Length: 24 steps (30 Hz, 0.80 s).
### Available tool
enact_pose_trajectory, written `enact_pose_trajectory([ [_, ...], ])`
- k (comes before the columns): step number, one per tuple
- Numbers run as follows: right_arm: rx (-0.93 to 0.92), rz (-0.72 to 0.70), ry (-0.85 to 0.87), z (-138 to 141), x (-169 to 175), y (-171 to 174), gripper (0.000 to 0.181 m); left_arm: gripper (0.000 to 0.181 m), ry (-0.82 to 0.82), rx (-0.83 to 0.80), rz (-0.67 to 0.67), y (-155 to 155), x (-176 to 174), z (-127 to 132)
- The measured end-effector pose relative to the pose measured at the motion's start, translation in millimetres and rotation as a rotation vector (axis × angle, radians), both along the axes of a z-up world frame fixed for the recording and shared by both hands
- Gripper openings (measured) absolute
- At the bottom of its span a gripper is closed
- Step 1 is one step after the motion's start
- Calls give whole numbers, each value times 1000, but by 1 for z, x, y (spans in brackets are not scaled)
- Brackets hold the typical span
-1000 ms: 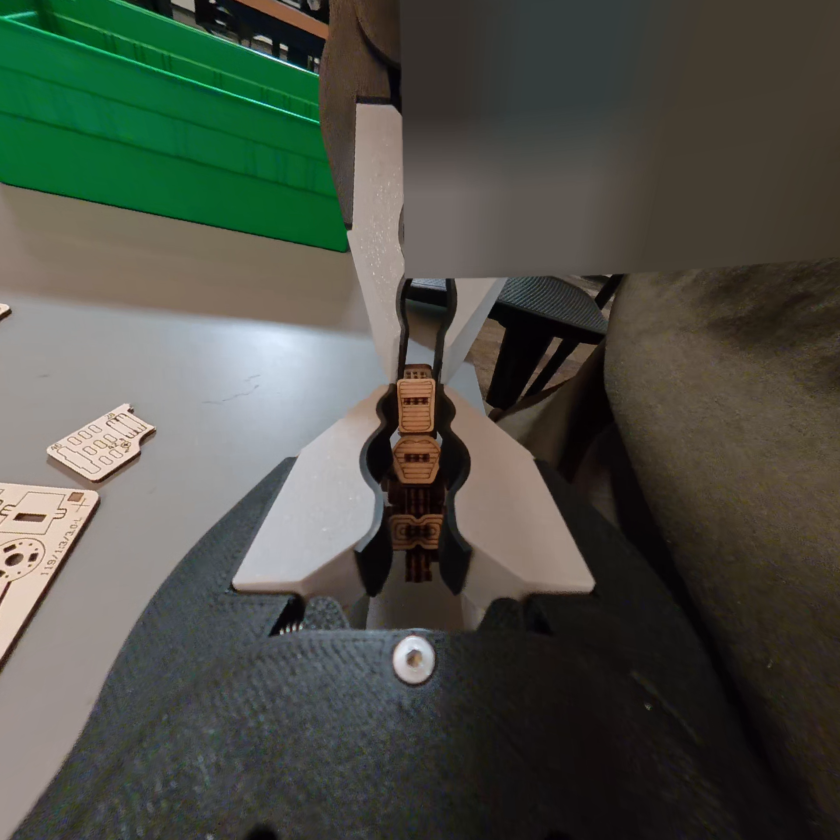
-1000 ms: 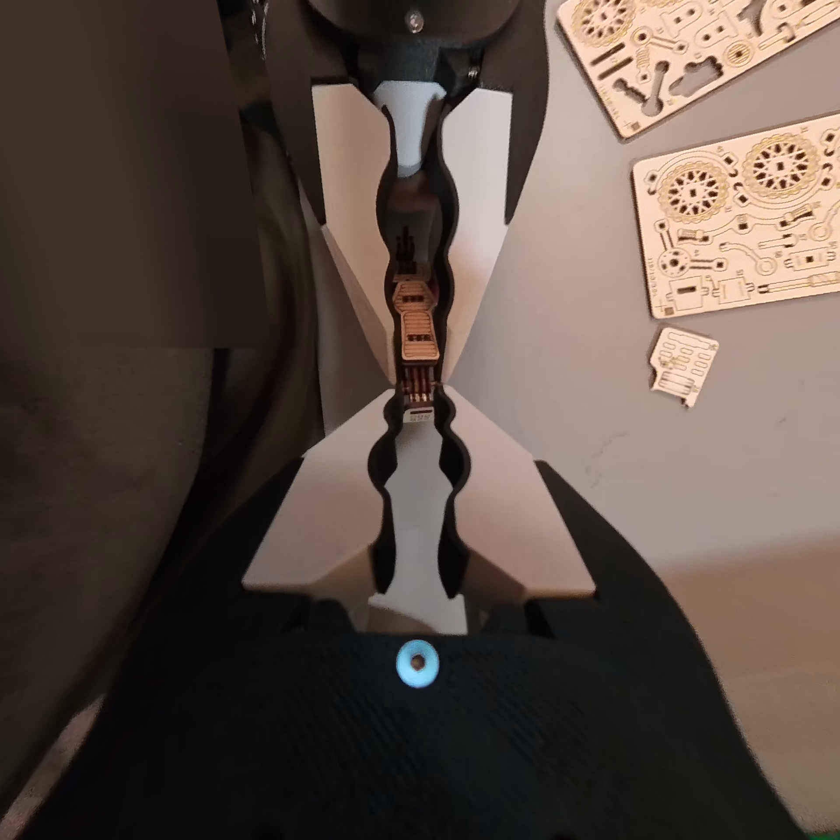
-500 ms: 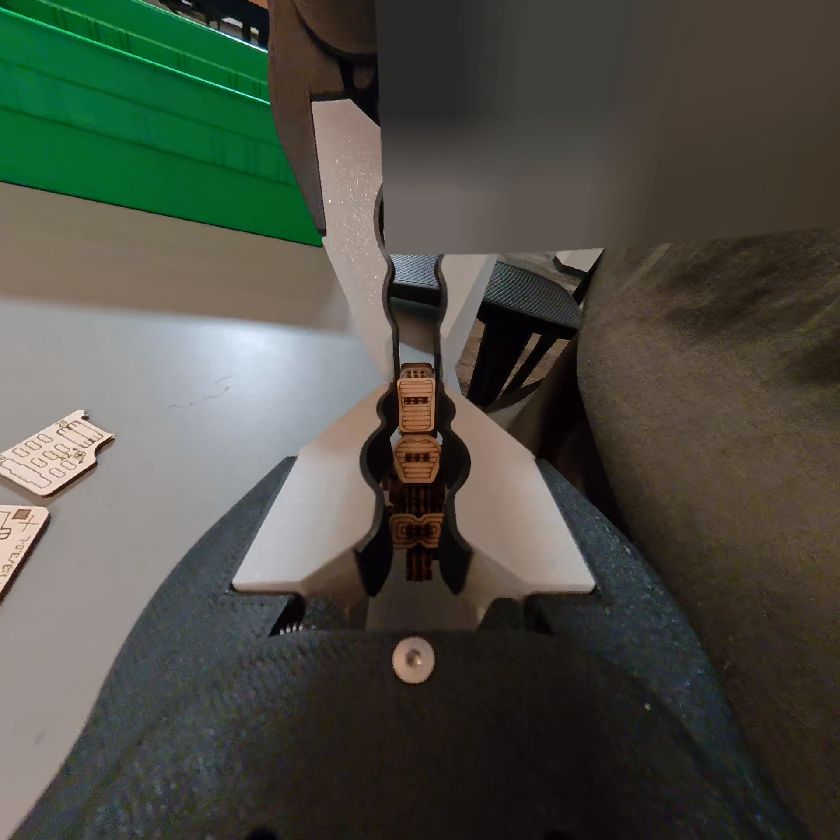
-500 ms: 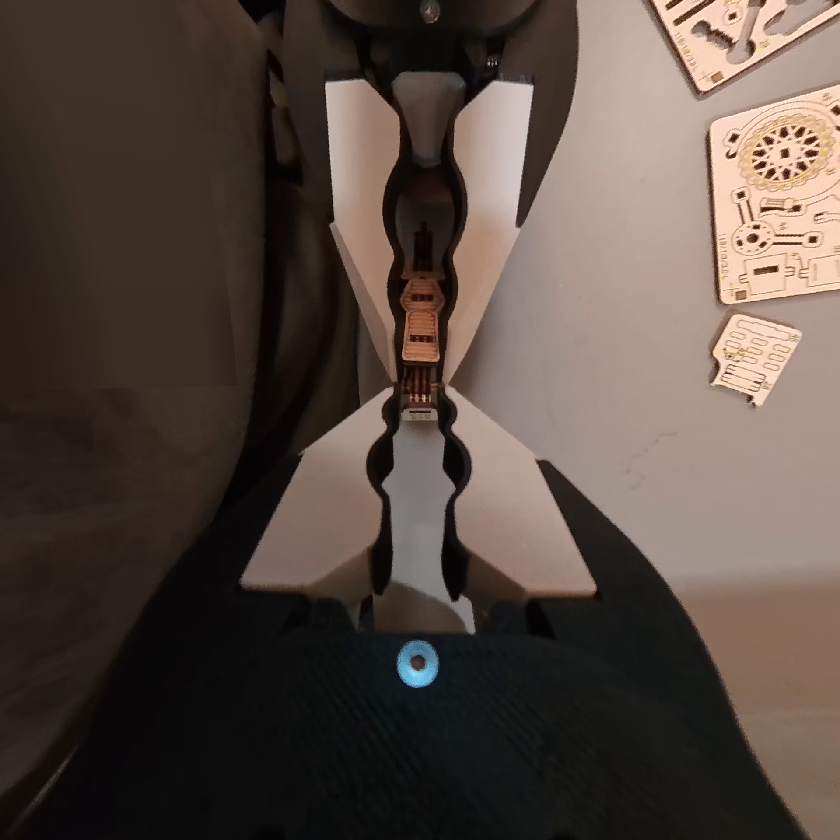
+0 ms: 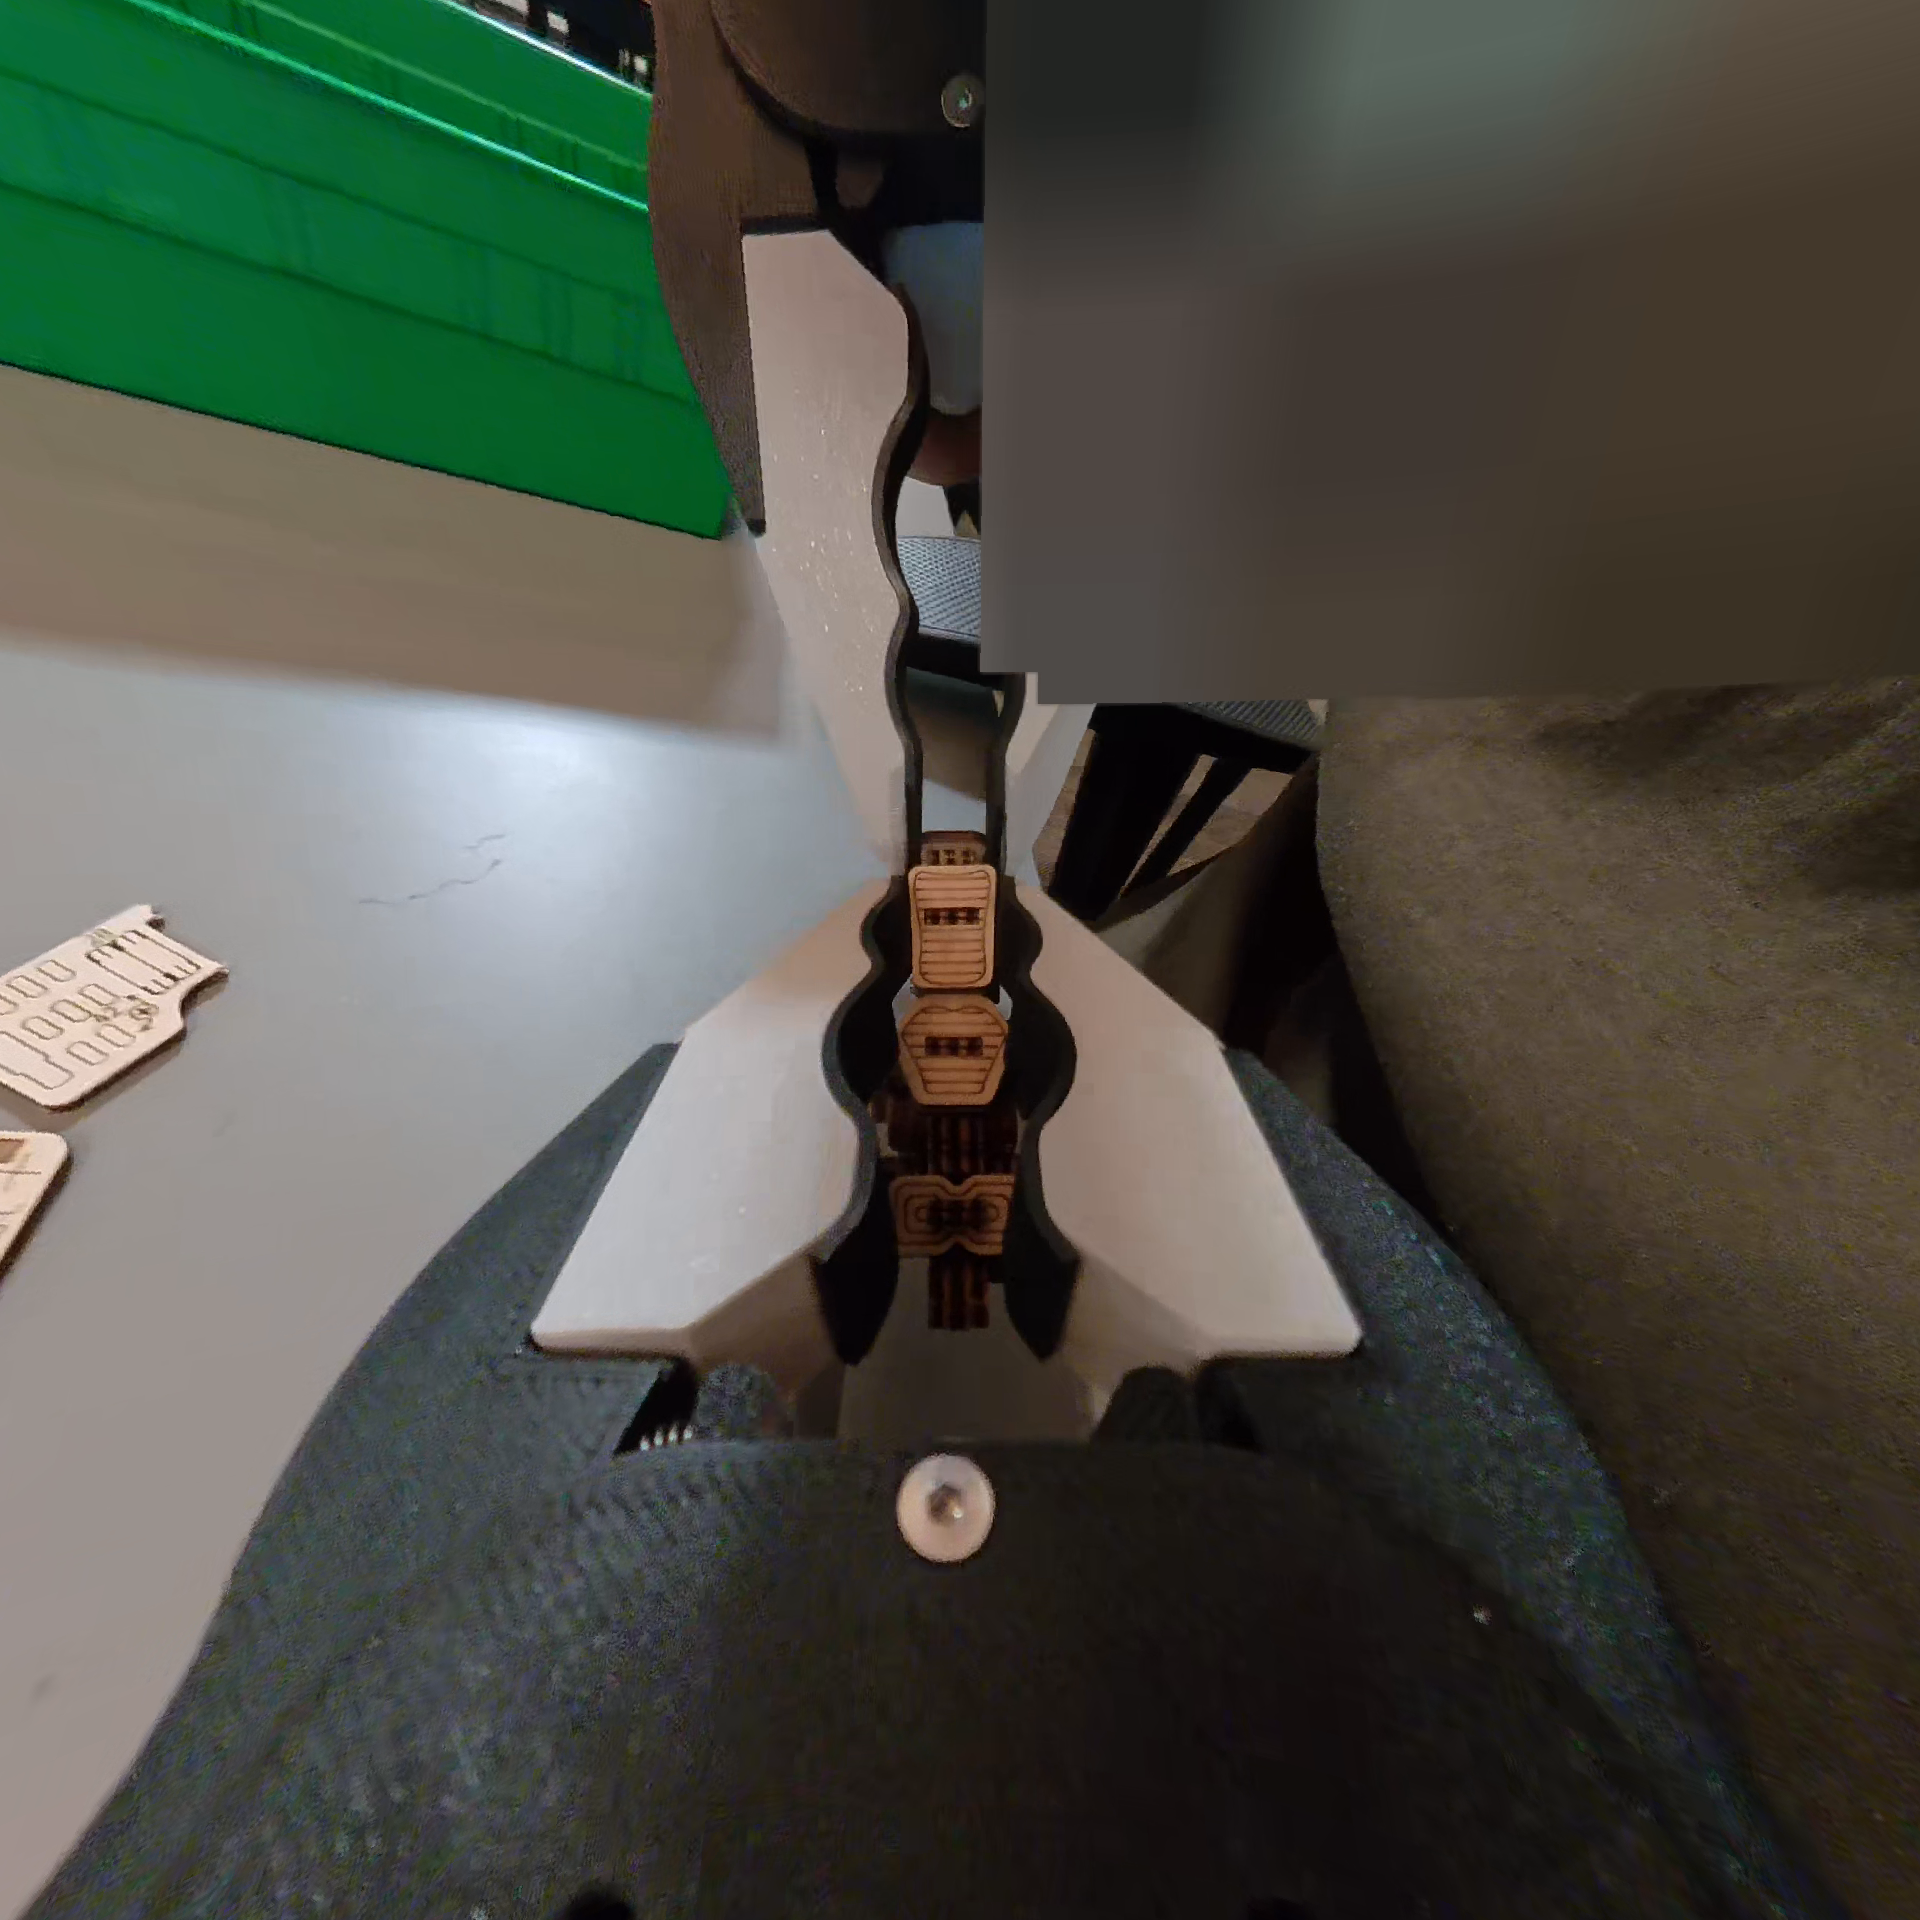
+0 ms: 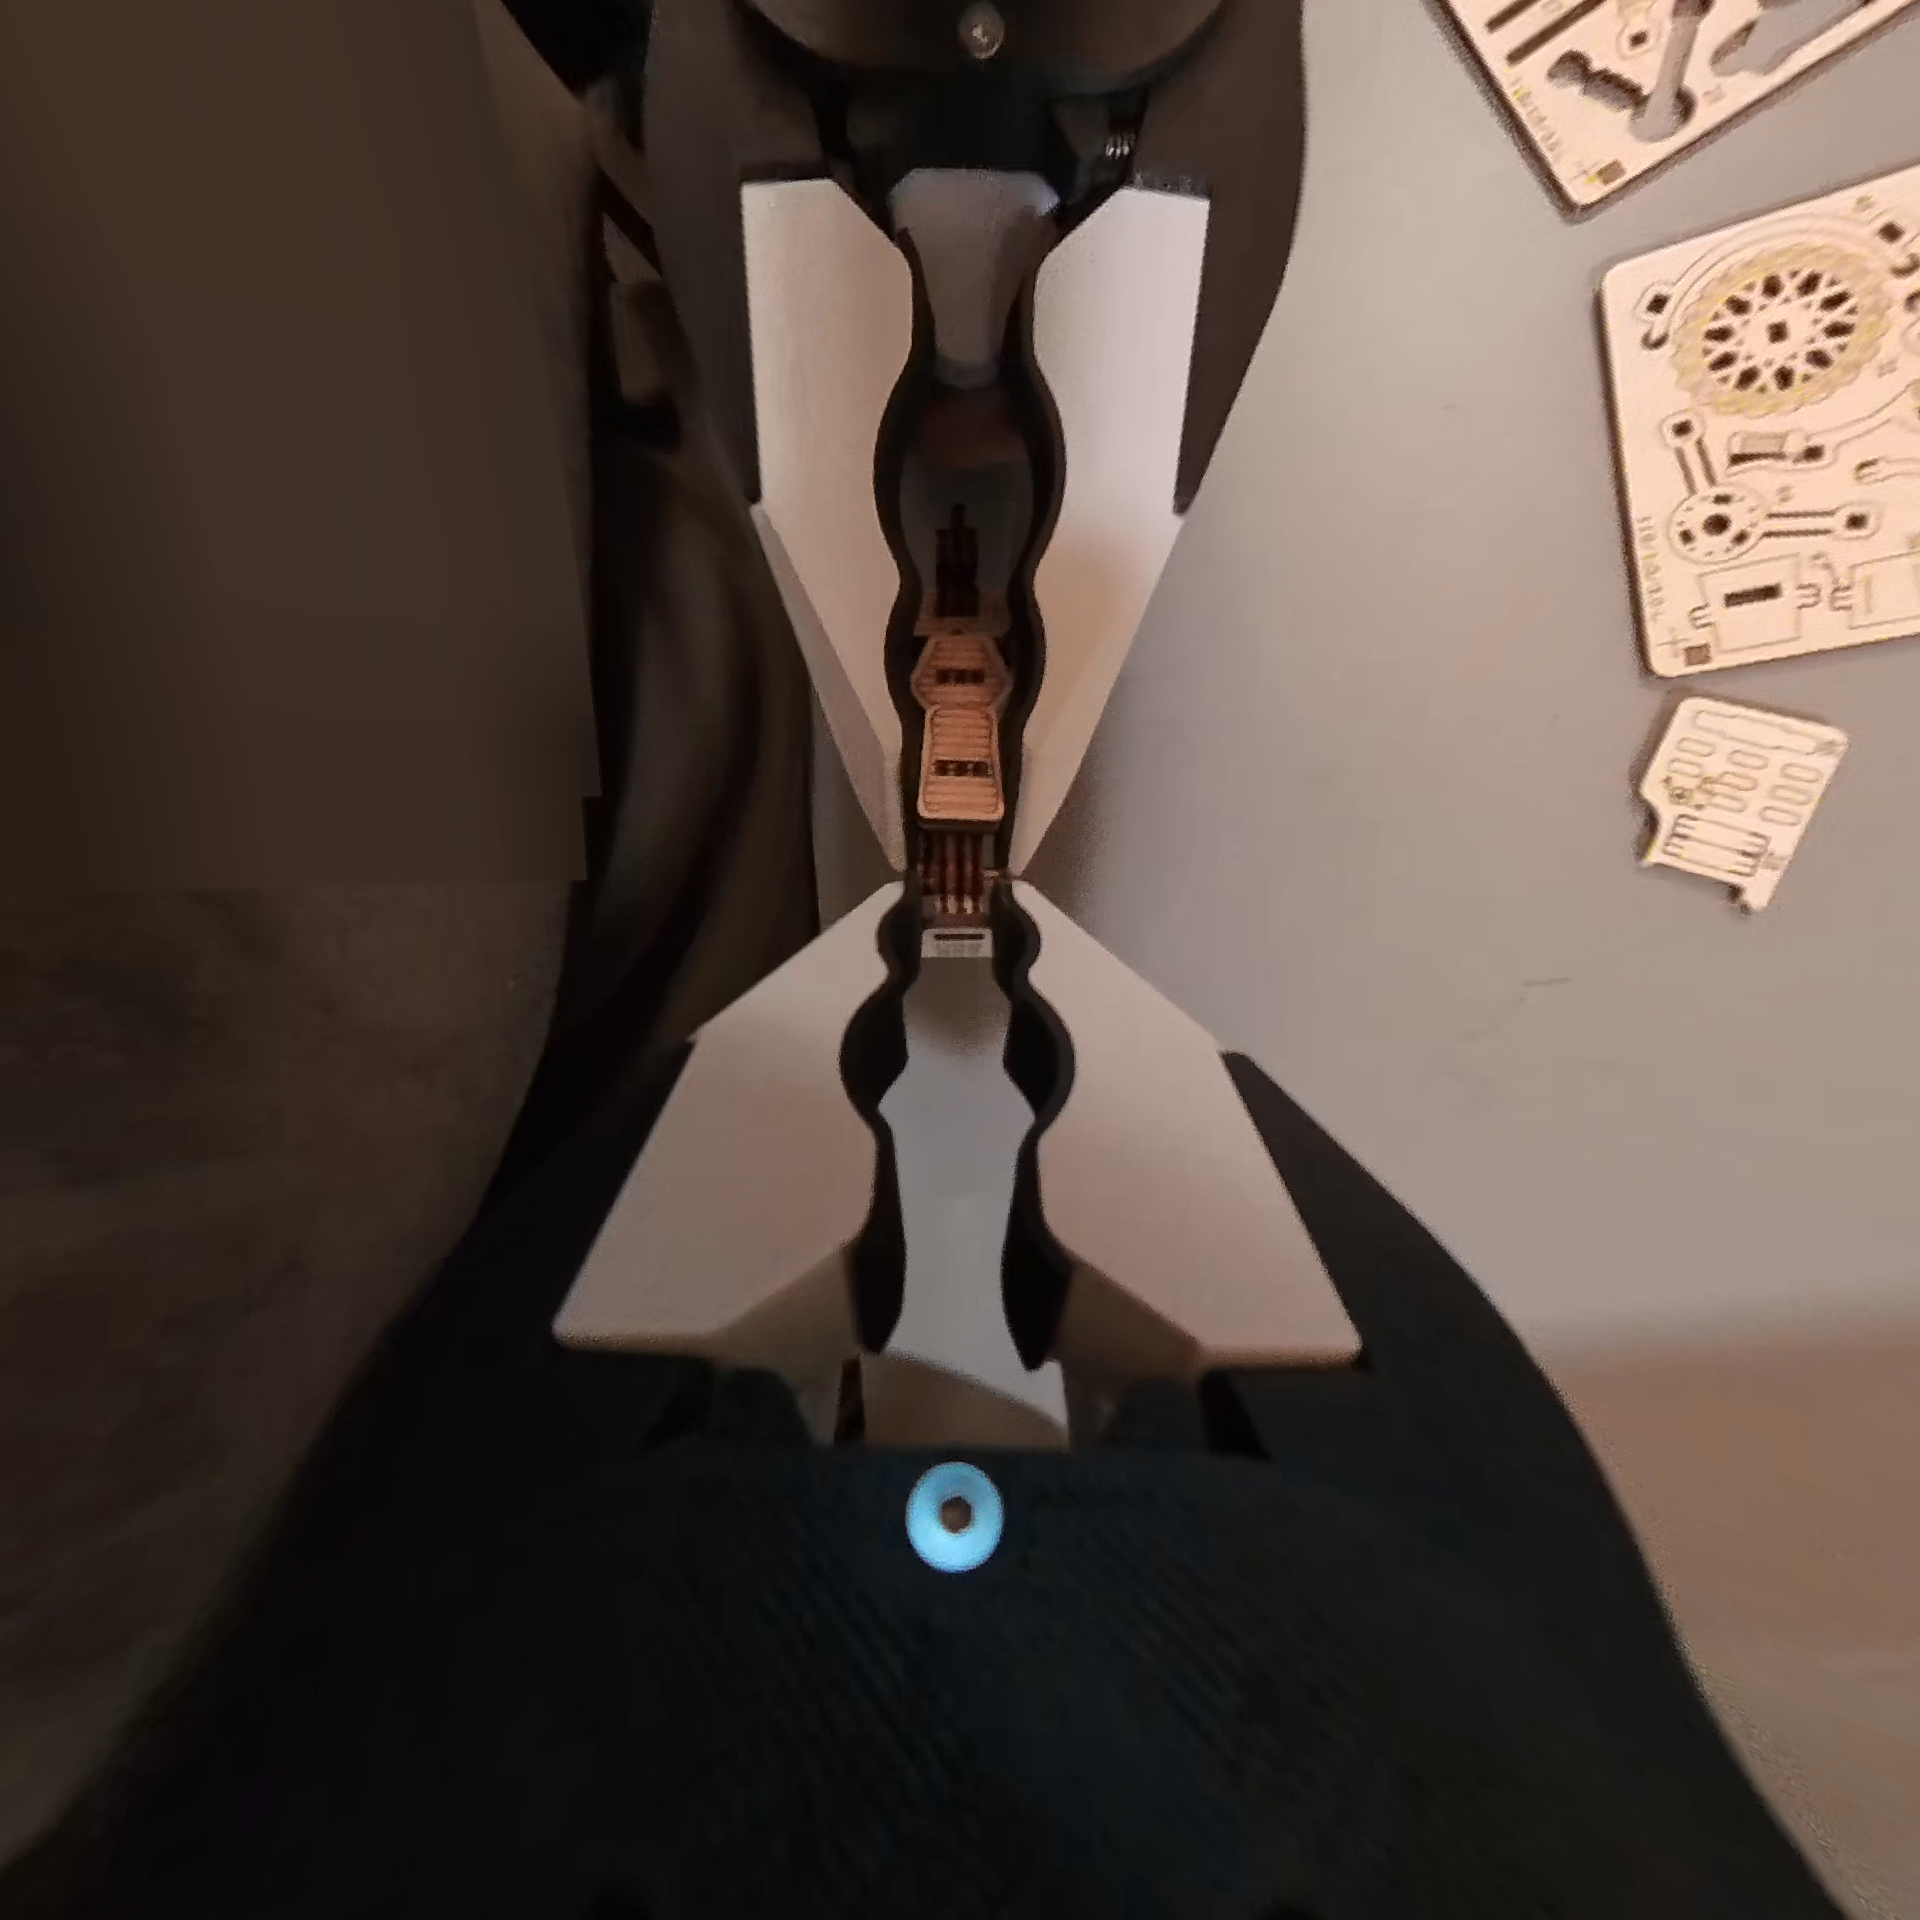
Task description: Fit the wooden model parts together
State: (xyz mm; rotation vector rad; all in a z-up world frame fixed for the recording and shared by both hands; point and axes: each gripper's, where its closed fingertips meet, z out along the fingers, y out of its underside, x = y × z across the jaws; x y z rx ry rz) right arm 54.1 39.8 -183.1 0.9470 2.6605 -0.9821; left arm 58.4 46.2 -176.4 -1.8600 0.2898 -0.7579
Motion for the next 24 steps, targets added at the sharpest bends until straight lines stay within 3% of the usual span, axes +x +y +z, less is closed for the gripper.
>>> enact_pose_trajectory([
  [10, -352, -234, -139, 16, -18, 5, 13, 11, -520, -120, 1, 7, -17, 15],
  [18, -503, -345, -234, 15, -18, 12, 12, 23, -525, -136, 4, 8, -18, 12],
  [24, -620, -382, -283, 21, -19, 11, 12, 13, -563, -162, -31, 5, -13, 12],
])
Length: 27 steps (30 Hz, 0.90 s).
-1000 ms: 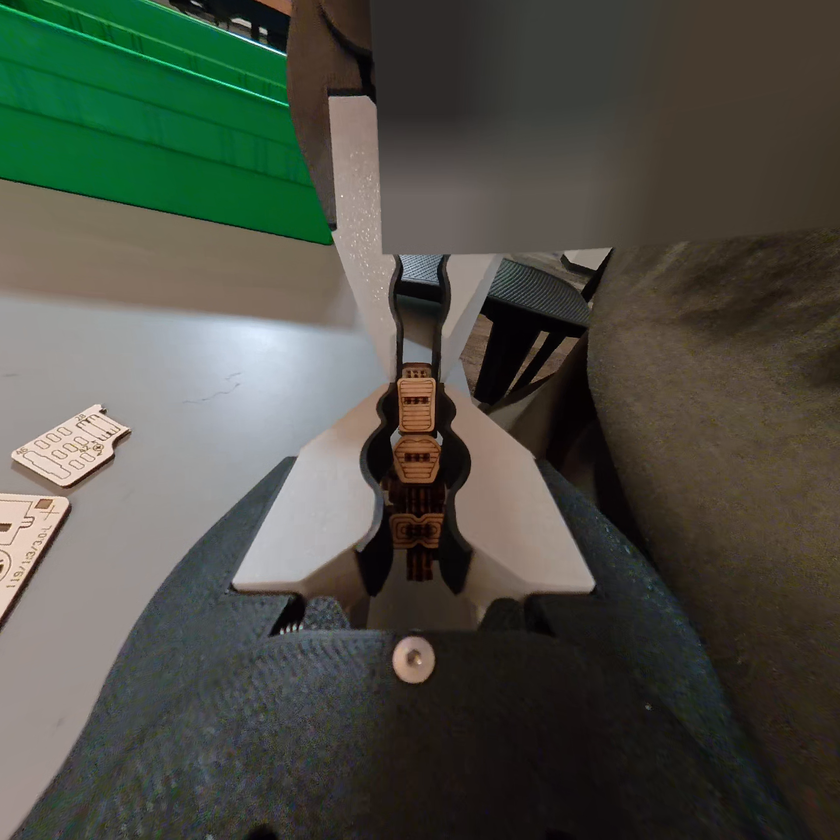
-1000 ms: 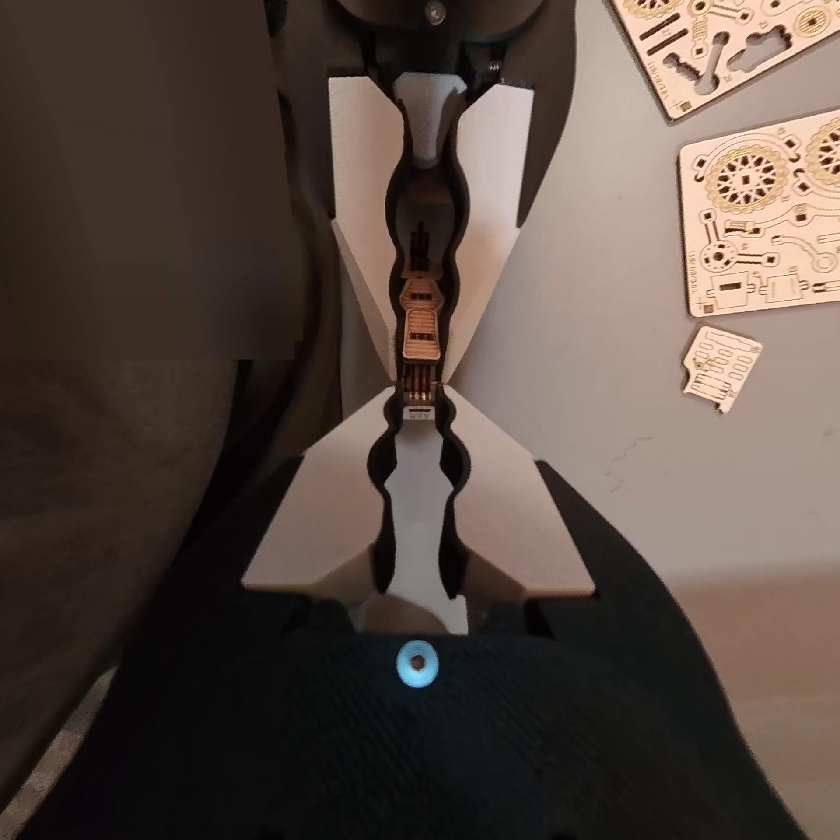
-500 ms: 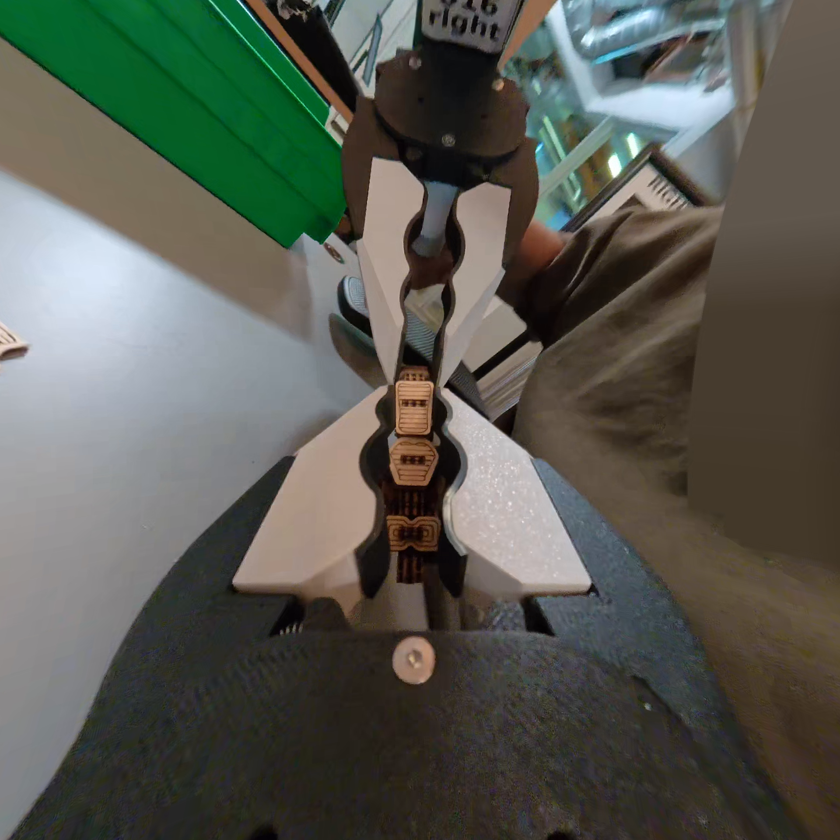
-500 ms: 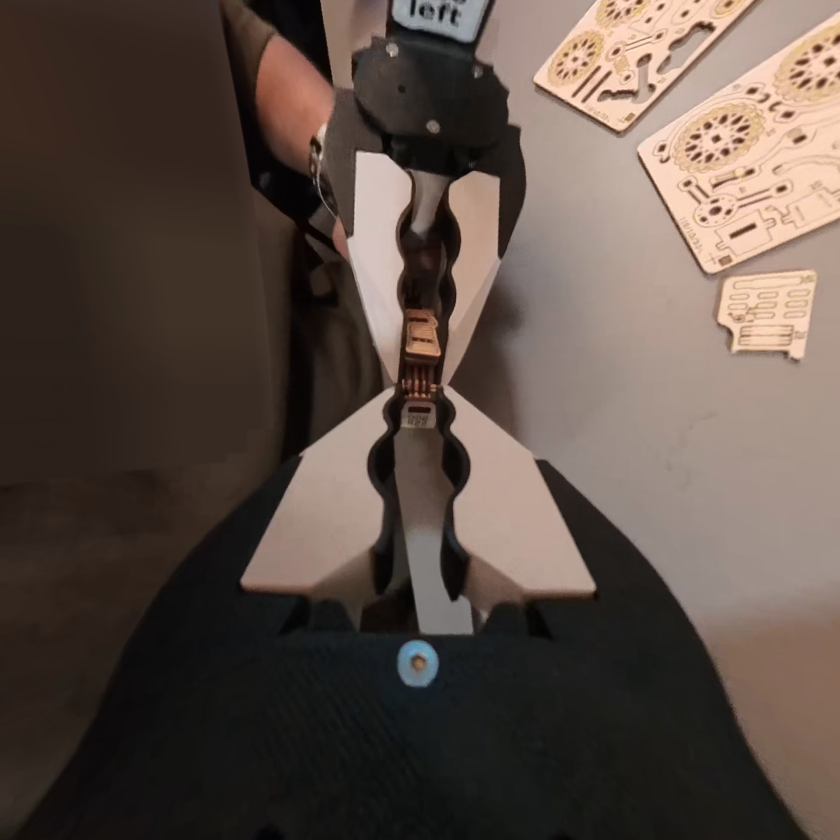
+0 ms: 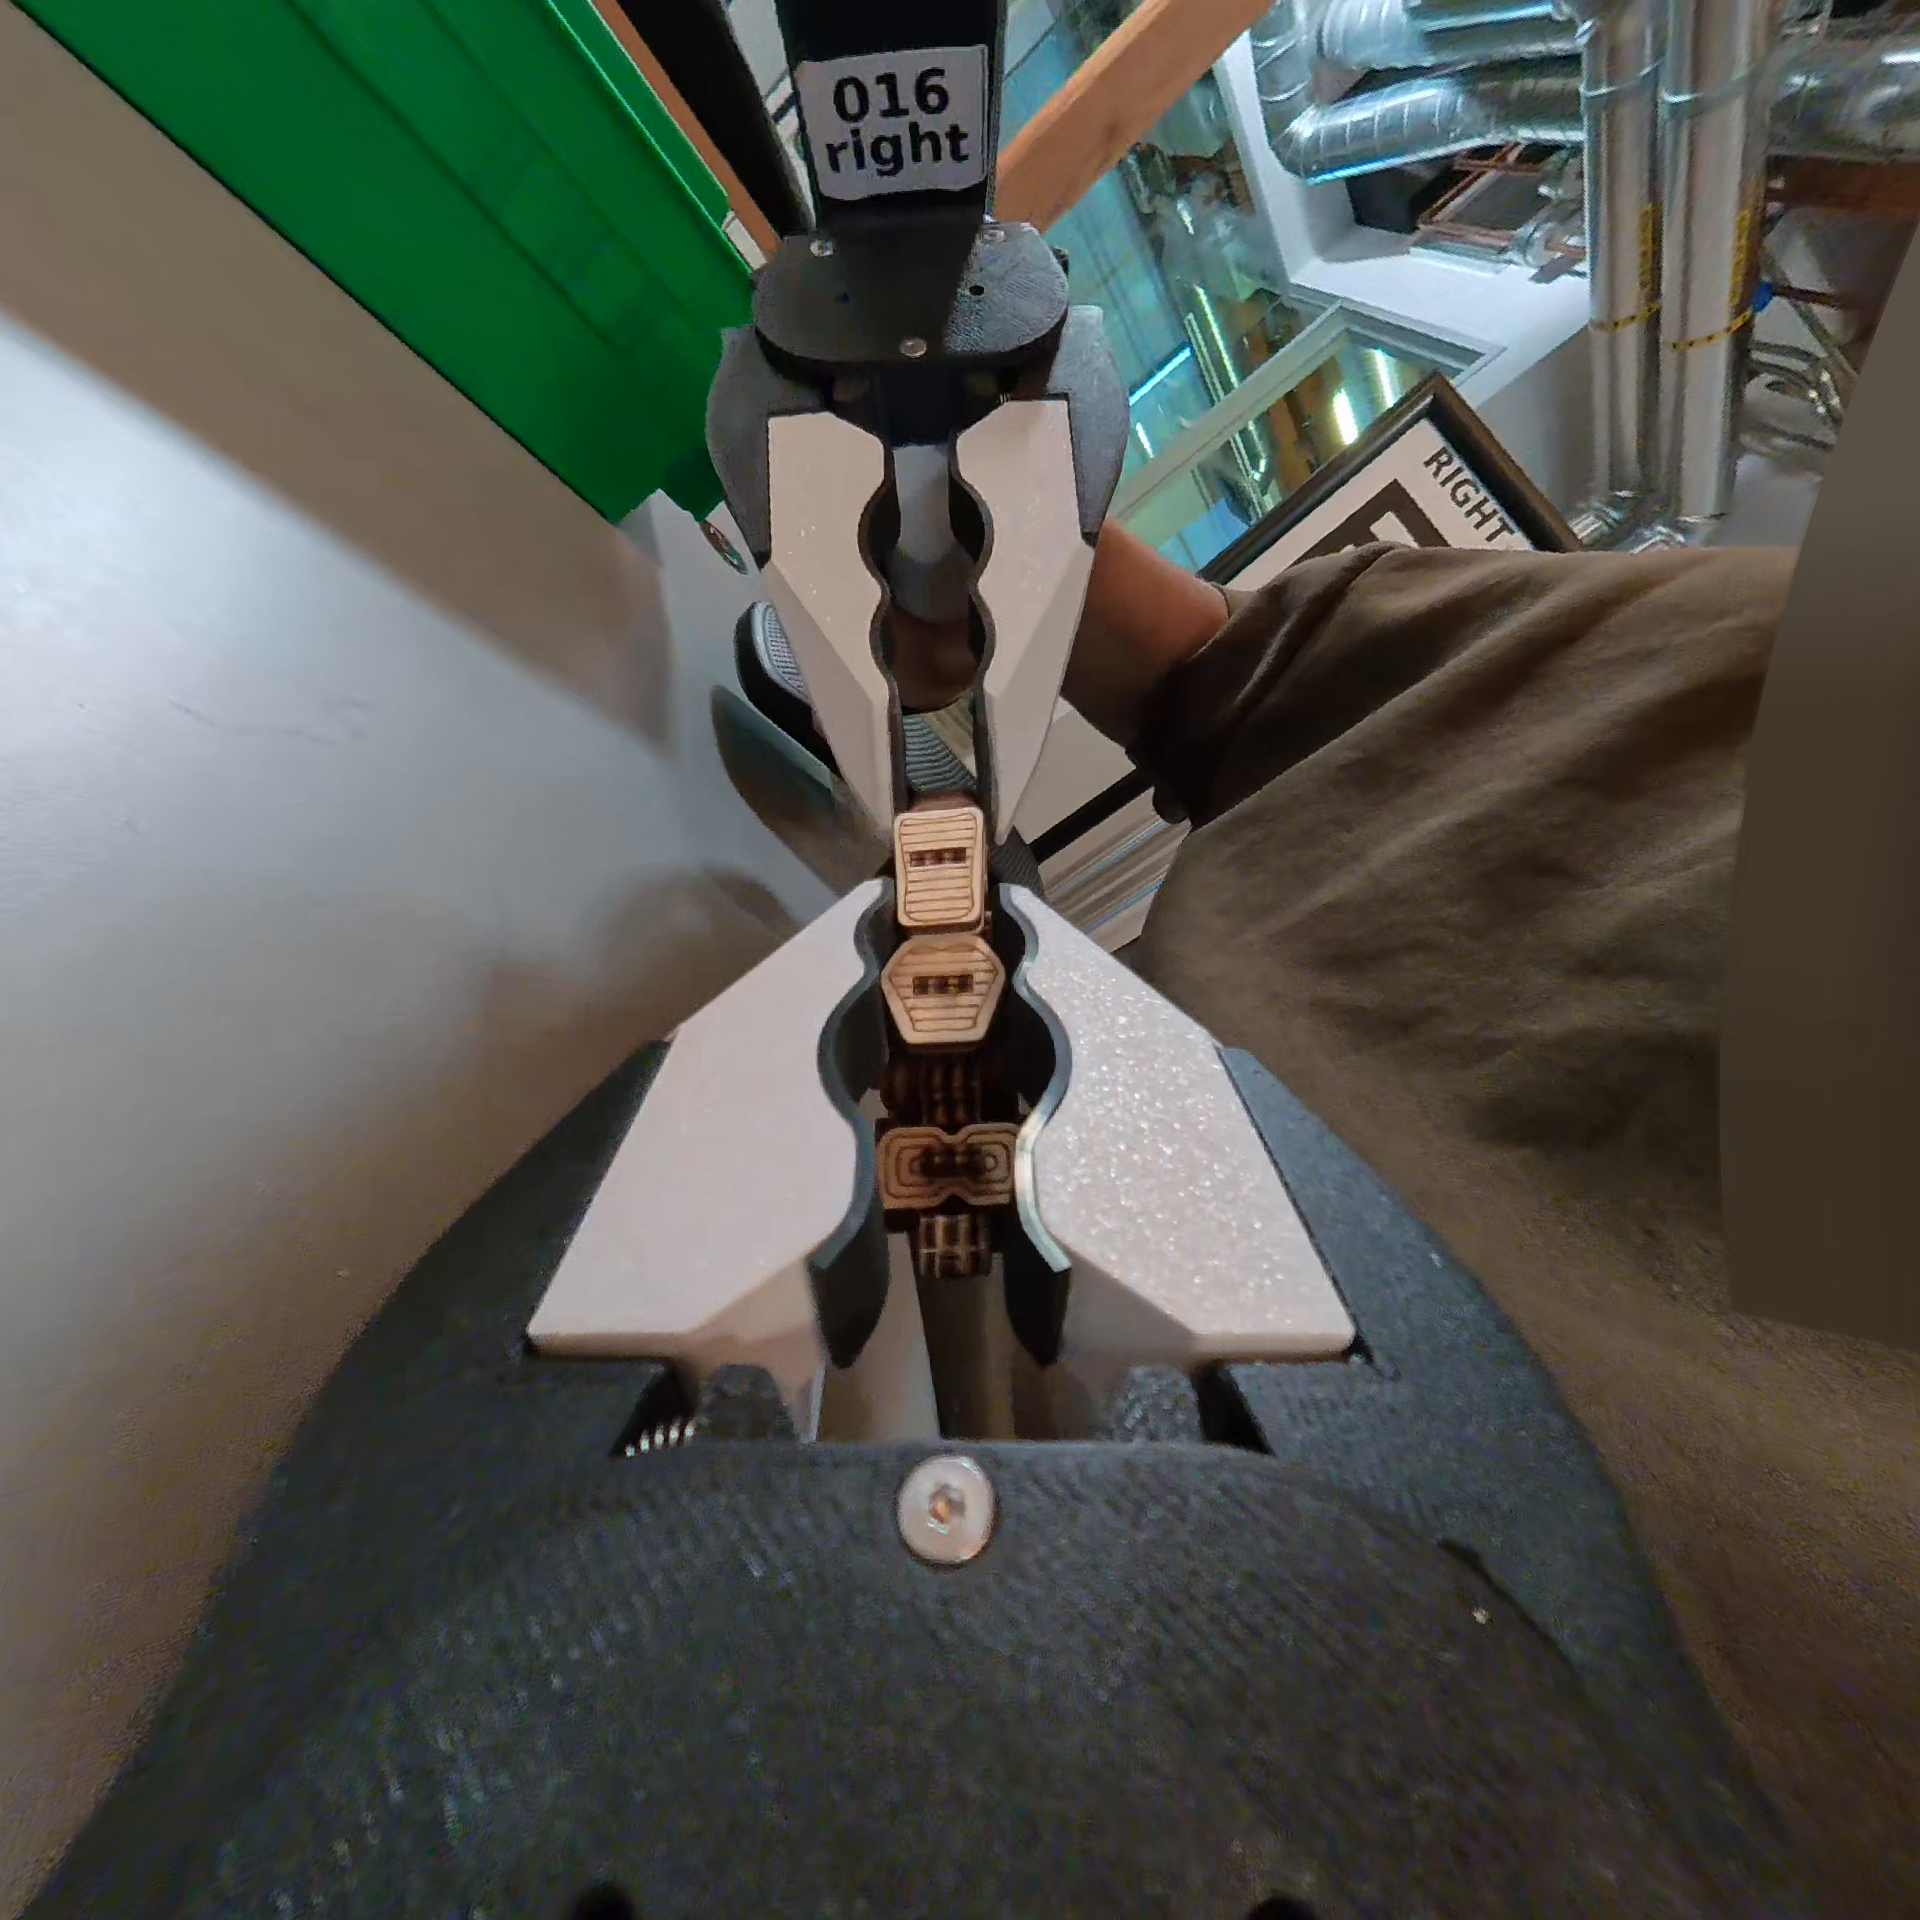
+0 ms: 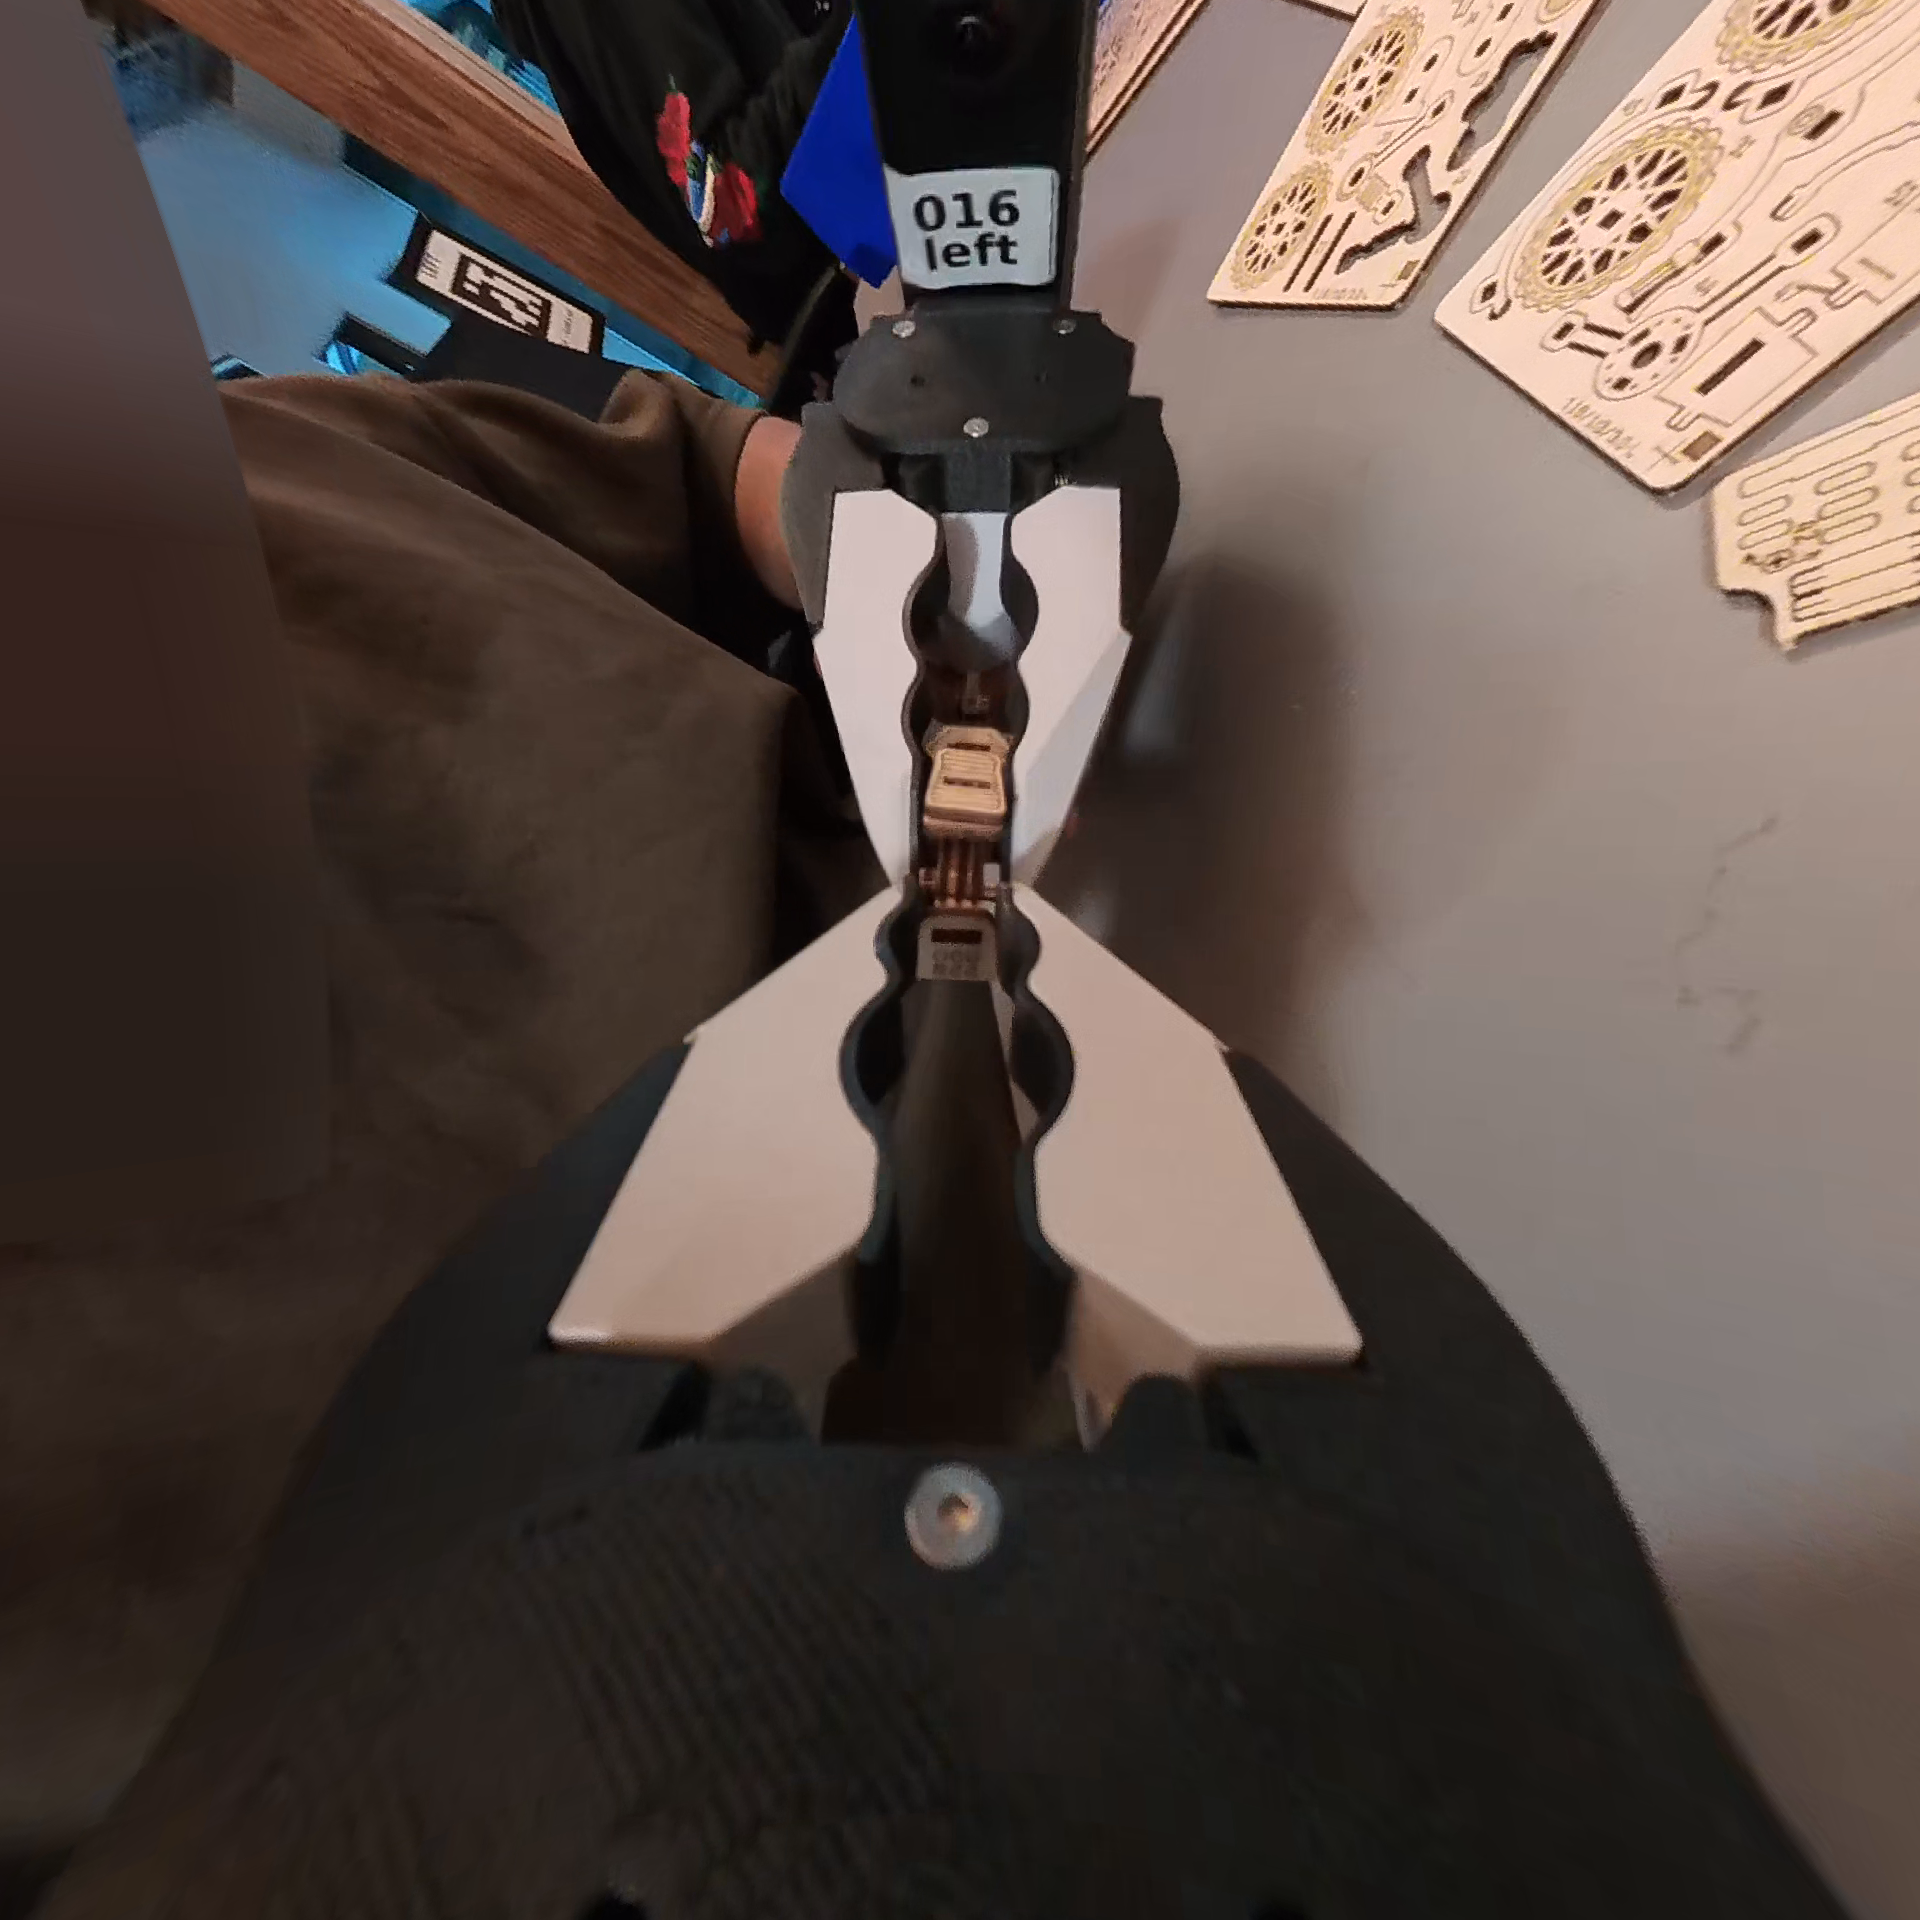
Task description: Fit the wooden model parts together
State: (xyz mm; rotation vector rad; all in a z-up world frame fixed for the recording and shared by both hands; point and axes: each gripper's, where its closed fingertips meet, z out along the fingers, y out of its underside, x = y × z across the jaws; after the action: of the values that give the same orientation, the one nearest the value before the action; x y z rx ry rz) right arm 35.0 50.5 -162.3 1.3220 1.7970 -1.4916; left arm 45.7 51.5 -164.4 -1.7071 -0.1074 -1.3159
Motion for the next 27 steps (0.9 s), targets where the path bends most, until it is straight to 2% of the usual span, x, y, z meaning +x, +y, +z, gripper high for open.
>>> enact_pose_trajectory([
  [3, -43, -15, -8, 5, -1, 0, 14, 13, -67, -2, -3, -1, -1, 4],
  [7, -83, -40, 29, 15, -5, 5, 26, 13, -148, -14, 14, 1, -8, 7],
  [12, 41, -96, 143, 11, -13, 14, 34, 13, -180, -16, 24, 1, -13, 8],
  [15, 96, -92, 146, 4, -13, 8, 39, 13, -176, -21, 25, 2, -13, 7],
  [16, 106, -74, 131, 1, -10, 5, 38, 13, -173, -24, 27, 3, -13, 7],
  [18, 108, -48, 111, -3, -7, -2, 20, 13, -168, -30, 28, 3, -13, 6],
  [19, 106, -37, 105, -4, -6, -4, 17, 13, -166, -33, 30, 3, -13, 5],
  [22, 86, -46, 118, -2, -10, -4, 17, 15, -172, -33, 59, 4, -19, 6],
  [24, 46, -76, 120, 2, -14, 0, 17, 34, -165, -43, 93, 4, -26, 6],
  [27, -12, -124, 109, 0, -20, 7, 16, 37, -147, -50, 127, 0, -34, 5],
])
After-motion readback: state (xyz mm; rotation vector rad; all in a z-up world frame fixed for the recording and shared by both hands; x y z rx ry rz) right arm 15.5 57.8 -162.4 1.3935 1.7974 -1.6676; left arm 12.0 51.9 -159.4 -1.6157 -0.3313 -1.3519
